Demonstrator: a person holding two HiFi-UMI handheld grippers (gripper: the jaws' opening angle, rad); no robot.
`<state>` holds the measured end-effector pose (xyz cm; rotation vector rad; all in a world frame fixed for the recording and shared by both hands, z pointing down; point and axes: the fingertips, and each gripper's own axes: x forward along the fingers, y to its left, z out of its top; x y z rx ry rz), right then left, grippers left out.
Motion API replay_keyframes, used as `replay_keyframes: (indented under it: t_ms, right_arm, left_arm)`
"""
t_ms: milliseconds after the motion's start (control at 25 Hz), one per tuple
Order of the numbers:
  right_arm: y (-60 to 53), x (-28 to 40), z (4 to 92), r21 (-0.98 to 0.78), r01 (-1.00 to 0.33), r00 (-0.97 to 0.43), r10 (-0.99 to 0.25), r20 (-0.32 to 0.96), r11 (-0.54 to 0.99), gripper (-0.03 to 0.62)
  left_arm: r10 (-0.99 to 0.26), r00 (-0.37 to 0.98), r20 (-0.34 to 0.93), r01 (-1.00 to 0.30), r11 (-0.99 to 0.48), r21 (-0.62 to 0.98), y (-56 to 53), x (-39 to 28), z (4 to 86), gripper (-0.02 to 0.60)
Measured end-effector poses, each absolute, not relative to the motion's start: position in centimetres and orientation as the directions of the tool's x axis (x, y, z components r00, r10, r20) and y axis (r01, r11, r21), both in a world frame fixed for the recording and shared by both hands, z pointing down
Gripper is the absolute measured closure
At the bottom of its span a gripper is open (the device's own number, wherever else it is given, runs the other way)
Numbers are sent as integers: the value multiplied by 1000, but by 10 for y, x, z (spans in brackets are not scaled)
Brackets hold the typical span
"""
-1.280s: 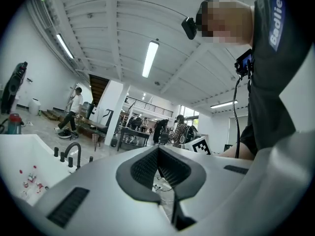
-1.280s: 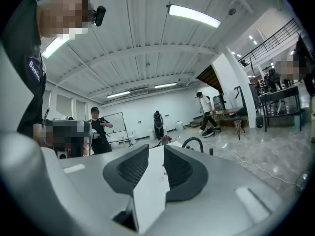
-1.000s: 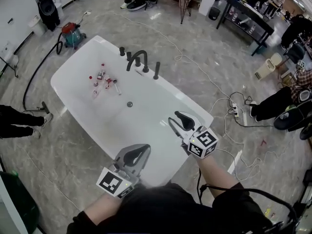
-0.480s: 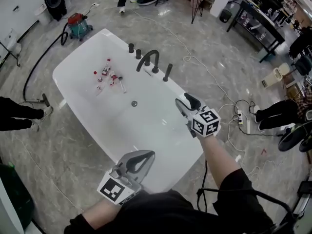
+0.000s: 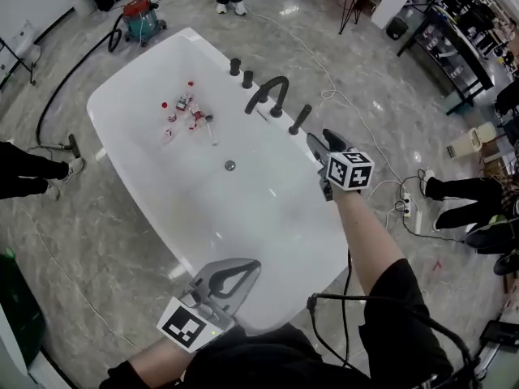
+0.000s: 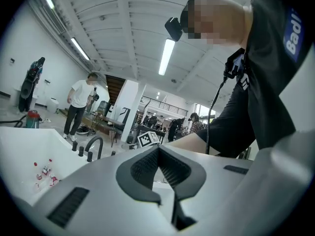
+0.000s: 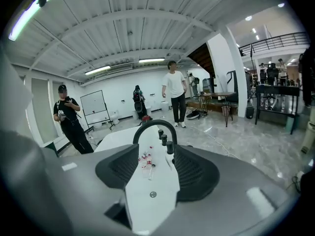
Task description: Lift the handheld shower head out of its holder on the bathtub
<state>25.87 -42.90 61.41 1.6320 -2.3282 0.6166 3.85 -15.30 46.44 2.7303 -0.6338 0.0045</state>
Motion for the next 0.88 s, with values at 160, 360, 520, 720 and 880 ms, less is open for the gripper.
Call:
replay_keyframes:
  t_ms: [160,360,520,720,880]
  right_arm:
    - [-469,272,650,-165,-949,-315,-825,469,268,396]
    - [-512,297,692,-115,-967,-254,-816,519,228,385]
    - [-538,307,711,-132,-972,-236,-827,511,196,373]
    - [-563,310,737,-113,-976,-220,-830,513,189,373]
    - [-580,315,761,-107,-981,-192,-833,520,159,373]
  left_arm:
    - [-435,895,100,-441,-829,343,-164,36,494,581]
    - [-442,891,106,-448,-816,365,-180,35,517,581]
    - [-445,888,114,-454,-813,364,-190,30,524,581]
    - [-466,876,126,-478,-802,358,-208,26,538,581]
    - [-479,866,143,-497,-791,356,-218,23,551,581]
